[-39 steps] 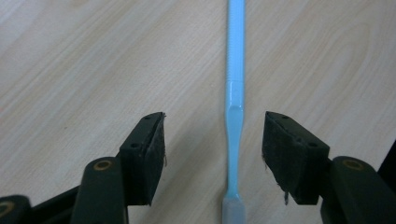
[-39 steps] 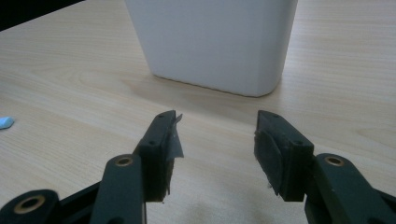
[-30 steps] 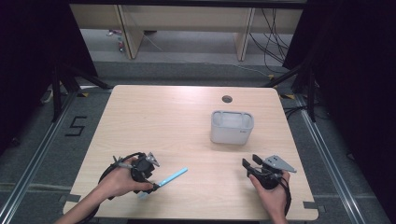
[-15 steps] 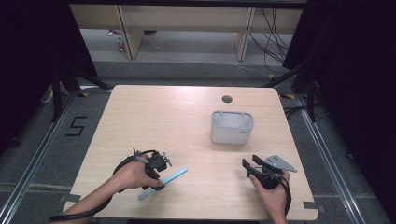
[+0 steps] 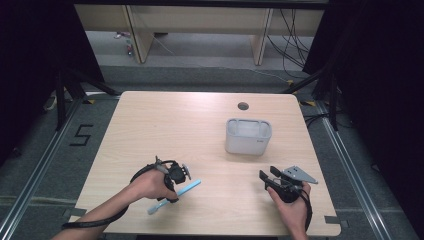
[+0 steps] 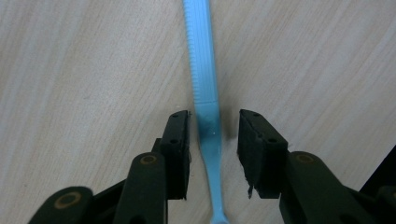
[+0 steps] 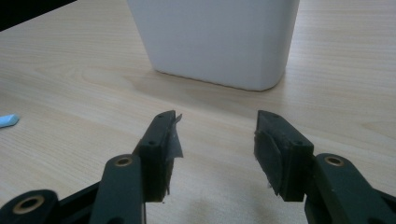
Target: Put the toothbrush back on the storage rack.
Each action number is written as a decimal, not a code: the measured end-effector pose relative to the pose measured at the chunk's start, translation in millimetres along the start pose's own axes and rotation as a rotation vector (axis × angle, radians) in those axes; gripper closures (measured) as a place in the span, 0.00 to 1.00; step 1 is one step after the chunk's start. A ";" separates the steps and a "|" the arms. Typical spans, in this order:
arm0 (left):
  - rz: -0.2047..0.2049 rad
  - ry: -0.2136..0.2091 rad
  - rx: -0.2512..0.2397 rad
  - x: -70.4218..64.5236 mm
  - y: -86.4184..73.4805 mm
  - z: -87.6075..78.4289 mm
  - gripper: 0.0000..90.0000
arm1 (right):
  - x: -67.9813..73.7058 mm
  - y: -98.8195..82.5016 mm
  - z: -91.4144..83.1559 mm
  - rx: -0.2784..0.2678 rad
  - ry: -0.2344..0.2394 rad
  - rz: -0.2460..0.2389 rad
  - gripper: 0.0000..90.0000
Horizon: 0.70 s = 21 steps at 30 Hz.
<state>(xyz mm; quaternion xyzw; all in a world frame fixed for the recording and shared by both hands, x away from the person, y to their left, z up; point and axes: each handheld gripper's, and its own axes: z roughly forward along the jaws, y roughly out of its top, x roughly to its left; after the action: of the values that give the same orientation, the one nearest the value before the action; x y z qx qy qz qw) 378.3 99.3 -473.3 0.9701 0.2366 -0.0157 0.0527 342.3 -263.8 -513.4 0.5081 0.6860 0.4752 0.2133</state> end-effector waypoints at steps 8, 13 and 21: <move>0.025 0.003 0.012 -0.1 5.3 0.0 0.73 | -1.0 0.4 0.8 0.003 -0.007 -0.025 0.55; 0.038 0.005 0.020 -0.6 7.3 2.6 0.75 | 0.8 0.1 0.1 0.010 -0.002 0.002 0.55; 0.064 0.007 0.032 -0.4 8.0 4.7 0.81 | -3.7 0.4 1.8 -0.011 -0.011 -0.066 0.55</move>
<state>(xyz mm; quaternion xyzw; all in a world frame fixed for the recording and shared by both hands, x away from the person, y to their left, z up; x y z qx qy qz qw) 381.5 91.6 -477.2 0.9779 0.2051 -0.0145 0.0369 345.3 -266.3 -514.5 0.4864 0.6986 0.4690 0.2355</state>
